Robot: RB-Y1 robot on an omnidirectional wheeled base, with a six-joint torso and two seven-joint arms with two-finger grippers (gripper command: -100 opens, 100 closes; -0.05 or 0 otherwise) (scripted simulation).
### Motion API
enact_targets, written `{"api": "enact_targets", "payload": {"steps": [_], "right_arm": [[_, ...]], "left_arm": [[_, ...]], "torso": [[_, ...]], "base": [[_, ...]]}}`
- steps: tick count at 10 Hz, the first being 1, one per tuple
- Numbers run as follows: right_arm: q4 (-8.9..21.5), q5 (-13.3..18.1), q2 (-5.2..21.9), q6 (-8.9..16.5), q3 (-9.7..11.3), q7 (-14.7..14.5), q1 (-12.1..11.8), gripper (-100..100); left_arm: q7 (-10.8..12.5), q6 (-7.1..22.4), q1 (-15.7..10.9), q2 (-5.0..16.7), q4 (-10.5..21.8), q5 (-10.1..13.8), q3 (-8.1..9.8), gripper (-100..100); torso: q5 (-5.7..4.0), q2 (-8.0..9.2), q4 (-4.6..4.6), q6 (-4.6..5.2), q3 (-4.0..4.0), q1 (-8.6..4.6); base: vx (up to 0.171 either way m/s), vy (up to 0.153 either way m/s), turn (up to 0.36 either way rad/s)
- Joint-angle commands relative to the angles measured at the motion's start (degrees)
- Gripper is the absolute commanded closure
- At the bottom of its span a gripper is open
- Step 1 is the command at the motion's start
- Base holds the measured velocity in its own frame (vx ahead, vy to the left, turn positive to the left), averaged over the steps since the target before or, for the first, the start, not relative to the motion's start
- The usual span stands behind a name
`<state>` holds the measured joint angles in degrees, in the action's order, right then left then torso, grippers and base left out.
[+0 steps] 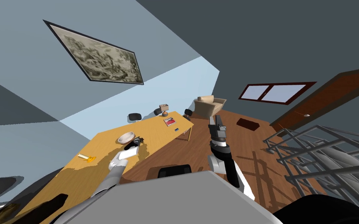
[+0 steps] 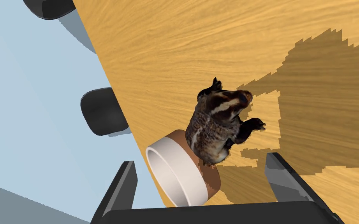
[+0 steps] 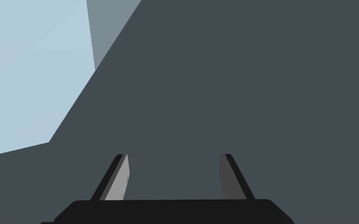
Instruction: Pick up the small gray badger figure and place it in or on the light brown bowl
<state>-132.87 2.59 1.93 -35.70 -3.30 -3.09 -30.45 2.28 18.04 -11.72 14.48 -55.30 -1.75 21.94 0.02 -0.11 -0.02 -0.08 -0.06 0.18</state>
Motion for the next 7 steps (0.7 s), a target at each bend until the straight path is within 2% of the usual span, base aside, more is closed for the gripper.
{"api": "enact_targets", "payload": {"steps": [1,2,3,7], "right_arm": [[0.00,0.00,0.00,0.00,0.00,0.00,0.00,0],[0.00,0.00,0.00,0.00,0.00,0.00,0.00,0],[0.00,0.00,0.00,0.00,0.00,0.00,0.00,0],[0.00,0.00,0.00,0.00,0.00,0.00,0.00,0]], "left_arm": [[-0.27,1.67,-1.14,0.13,2.43,0.19,0.12,-100],[-0.49,2.77,-1.94,0.28,4.15,0.42,0.16,-100],[-0.49,2.77,-1.94,0.28,4.29,0.42,0.16,-100],[-1.31,6.60,-4.23,0.59,10.69,1.28,0.23,-100]], "torso": [[0.00,0.00,0.00,0.00,0.00,0.00],[0.00,0.01,0.01,0.01,0.01,0.00],[0.00,-0.04,0.00,0.00,-0.02,0.04],[0.02,-0.08,-0.01,0.00,-0.05,0.08]], "base": [[0.035,0.026,-0.051],[0.059,0.039,-0.064],[0.046,0.032,-0.017],[0.066,0.049,-0.049]]}}
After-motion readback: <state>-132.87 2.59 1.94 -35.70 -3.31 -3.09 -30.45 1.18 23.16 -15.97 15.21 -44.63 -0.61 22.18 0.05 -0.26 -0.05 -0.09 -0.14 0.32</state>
